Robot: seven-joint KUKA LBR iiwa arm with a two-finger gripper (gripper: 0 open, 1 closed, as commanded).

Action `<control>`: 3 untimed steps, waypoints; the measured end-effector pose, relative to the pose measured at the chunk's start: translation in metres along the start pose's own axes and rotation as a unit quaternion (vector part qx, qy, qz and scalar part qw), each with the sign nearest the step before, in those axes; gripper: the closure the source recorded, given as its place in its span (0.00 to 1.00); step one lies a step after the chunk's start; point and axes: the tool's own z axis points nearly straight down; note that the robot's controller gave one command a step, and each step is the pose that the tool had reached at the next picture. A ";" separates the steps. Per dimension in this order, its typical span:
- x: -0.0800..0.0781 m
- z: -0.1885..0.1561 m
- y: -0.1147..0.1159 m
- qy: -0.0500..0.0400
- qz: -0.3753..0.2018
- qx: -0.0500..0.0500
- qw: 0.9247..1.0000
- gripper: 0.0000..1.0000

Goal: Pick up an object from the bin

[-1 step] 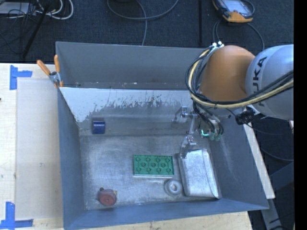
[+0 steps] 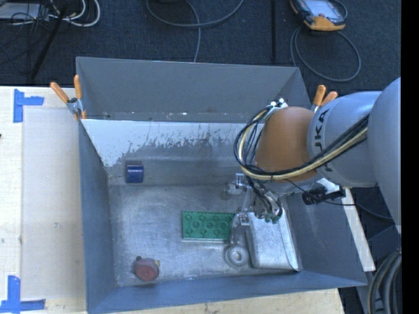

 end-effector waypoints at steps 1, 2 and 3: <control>-0.002 -0.004 0.000 -0.003 -0.001 0.000 1.000 1.00; 0.037 -0.093 -0.018 -0.002 -0.078 0.001 0.997 1.00; 0.029 -0.174 -0.024 -0.004 -0.080 0.001 0.997 1.00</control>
Offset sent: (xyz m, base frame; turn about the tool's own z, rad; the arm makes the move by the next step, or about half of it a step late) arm 0.0000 0.0000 0.0000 0.0000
